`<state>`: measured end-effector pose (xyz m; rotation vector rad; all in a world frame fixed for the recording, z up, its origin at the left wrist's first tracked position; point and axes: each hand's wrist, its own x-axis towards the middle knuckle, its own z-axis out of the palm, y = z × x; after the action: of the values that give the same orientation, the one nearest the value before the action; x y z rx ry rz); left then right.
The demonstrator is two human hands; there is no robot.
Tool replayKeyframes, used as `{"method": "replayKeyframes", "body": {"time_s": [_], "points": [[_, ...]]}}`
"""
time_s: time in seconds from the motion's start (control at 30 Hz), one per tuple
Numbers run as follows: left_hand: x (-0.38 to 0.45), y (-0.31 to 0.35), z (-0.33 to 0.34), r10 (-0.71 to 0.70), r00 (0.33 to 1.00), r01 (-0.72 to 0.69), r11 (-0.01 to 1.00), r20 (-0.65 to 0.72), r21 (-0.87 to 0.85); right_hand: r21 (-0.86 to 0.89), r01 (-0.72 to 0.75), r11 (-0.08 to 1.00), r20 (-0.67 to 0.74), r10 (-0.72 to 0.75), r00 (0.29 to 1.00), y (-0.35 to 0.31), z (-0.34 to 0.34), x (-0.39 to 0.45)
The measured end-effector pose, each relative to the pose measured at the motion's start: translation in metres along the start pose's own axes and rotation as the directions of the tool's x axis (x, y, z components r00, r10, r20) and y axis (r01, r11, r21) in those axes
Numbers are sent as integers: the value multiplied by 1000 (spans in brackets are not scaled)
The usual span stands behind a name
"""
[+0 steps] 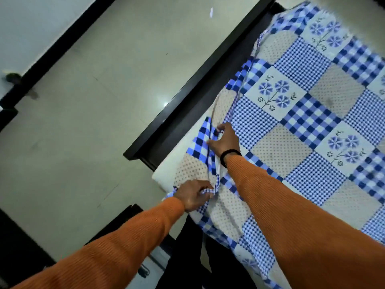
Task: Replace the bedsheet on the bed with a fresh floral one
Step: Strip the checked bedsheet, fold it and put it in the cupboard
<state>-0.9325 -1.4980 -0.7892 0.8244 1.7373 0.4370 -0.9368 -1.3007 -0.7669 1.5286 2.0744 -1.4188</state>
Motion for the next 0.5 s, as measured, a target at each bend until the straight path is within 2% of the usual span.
{"method": "replayKeyframes", "body": {"time_s": [0.1, 0.13, 0.17, 0.23, 0.3, 0.33, 0.37, 0.43, 0.5], "points": [[11, 2, 2, -109, 973, 68, 978, 205, 196, 66, -124, 990, -92, 130, 987, 28, -21, 0], [16, 6, -4, -151, 964, 97, 966, 218, 239, 83, -156, 984, -115, 165, 980, 38, -28, -3], [20, 13, -16, -179, 972, 138, 959, 154, 246, 90, -183, 979, -136, 194, 972, 48, -33, -5], [40, 28, -45, -194, 969, 219, 962, -156, 163, 100, -195, 976, -145, 208, 967, 66, -44, -9], [67, 50, -78, -193, 882, 226, 974, -430, 25, 191, -223, 956, -84, 243, 966, 79, -50, -1], [81, 60, -92, -193, 841, 206, 978, -505, -31, 264, -249, 932, -44, 270, 962, 78, -53, 4], [97, 72, -107, -181, 827, 179, 982, -532, -55, 328, -262, 907, -30, 287, 957, 77, -55, 15], [128, 94, -127, -135, 855, 129, 991, -502, -46, 468, -271, 841, -21, 316, 948, 66, -60, 44], [155, 113, -140, -82, 889, 90, 996, -450, -3, 657, -292, 695, 79, 322, 943, 47, -68, 75]]}}
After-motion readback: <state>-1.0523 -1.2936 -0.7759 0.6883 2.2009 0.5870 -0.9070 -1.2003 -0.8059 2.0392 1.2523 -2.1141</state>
